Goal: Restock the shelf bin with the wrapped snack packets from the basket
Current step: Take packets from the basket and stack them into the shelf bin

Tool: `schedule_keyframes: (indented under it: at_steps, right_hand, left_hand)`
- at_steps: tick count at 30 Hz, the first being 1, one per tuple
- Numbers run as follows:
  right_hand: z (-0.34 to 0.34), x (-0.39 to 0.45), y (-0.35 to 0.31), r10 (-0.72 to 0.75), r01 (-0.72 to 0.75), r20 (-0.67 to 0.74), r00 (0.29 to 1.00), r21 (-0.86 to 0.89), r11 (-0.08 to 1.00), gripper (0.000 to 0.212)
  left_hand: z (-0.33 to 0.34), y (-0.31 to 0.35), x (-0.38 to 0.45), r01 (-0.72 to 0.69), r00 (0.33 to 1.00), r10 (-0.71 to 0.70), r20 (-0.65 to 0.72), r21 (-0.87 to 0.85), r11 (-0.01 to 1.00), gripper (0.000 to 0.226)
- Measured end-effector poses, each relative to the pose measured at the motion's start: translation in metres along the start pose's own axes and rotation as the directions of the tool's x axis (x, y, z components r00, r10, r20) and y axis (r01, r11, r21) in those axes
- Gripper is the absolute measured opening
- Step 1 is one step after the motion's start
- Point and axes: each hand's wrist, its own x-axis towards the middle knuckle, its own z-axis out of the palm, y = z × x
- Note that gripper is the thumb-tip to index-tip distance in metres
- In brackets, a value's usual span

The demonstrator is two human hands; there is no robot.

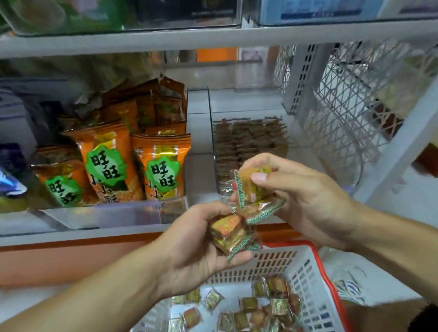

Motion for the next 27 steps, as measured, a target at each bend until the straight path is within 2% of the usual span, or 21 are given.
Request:
schedule_keyframes:
  at_steps: [2, 7, 12, 17, 21, 27]
  right_hand:
    - [0.001, 0.001, 0.003, -0.030, 0.030, -0.046, 0.998, -0.008, 1.000, 0.026]
    - [0.001, 0.003, 0.011, -0.066, 0.068, -0.110, 0.992, 0.018, 0.998, 0.019]
    - [-0.002, 0.006, 0.015, -0.126, 0.127, -0.164, 0.978, -0.003, 0.992, 0.022]
    - [0.001, 0.004, 0.019, -0.251, 0.240, -0.122, 0.960, -0.095, 0.966, 0.026]
    - [0.006, 0.002, 0.025, -0.253, 0.241, -0.130, 0.959, -0.101, 0.965, 0.022]
    - [0.007, 0.004, 0.018, -0.173, 0.188, -0.242, 0.955, 0.042, 0.981, 0.021]
  left_hand:
    - [0.000, 0.000, -0.001, -0.001, 1.000, 0.001, 0.004, -0.017, 1.000, 0.046]
    - [-0.002, 0.002, -0.002, -0.057, 0.998, 0.058, 0.019, -0.025, 0.998, 0.041]
    - [0.000, -0.003, -0.005, -0.029, 0.999, 0.028, -0.016, -0.020, 0.999, 0.035]
    - [0.003, -0.001, -0.009, 0.010, 0.997, -0.007, 0.076, -0.038, 0.999, 0.061]
    - [0.004, 0.001, -0.012, -0.016, 0.990, 0.019, 0.142, -0.022, 1.000, 0.060]
    - [0.005, 0.002, -0.015, -0.112, 0.984, 0.115, 0.134, -0.031, 0.993, 0.048]
